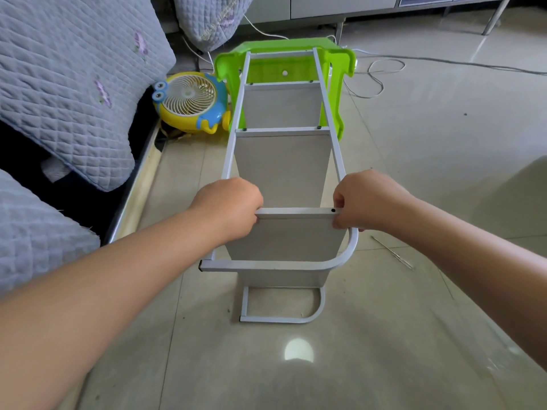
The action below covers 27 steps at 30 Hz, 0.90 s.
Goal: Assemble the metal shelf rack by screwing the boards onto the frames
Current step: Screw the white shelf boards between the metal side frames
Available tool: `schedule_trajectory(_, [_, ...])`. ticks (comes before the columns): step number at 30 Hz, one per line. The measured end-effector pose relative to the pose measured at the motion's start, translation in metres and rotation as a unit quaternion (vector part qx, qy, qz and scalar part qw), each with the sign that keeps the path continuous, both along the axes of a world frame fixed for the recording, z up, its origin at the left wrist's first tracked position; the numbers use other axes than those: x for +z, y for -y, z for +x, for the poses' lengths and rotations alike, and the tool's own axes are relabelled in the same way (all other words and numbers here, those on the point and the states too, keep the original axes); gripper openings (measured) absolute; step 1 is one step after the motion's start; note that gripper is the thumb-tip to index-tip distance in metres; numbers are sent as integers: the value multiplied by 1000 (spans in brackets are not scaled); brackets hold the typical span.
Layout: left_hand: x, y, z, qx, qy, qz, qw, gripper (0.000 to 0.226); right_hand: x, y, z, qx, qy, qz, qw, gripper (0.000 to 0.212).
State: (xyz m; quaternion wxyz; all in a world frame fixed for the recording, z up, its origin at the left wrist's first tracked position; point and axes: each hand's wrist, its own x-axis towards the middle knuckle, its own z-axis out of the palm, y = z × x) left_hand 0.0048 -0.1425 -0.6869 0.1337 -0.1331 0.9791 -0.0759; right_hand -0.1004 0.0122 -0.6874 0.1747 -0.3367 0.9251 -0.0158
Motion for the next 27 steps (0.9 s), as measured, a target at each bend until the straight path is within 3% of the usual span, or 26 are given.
schedule_trajectory(5, [-2,3,3,-28,8,-12,999,22,2,-5,2,30,6,-16,999,11])
schedule_trajectory(8, [1,2,5,-35,11,33,999,32,6,-14,0,69,33,-23,997,22])
schedule_trajectory(12, [-5,-10,4,-56,-29,121,991,28,9,-33,-3,87,100,-70,989,36])
schedule_trajectory(16, [-15,-26,-7,-67,-75,173,980,27,6,-61,-11,32,155,-164,974,40])
schedule_trajectory(20, [-19,-34,-19,-81,-88,194,974,23,-24,-96,-42,-82,153,-213,962,22])
schedule_trajectory(23, [-20,-36,-26,-94,-75,202,972,24,-71,-123,-70,-180,146,-177,956,17])
schedule_trajectory(27, [-21,-38,-30,-114,-71,199,971,23,-136,-155,-85,-230,125,-80,962,17])
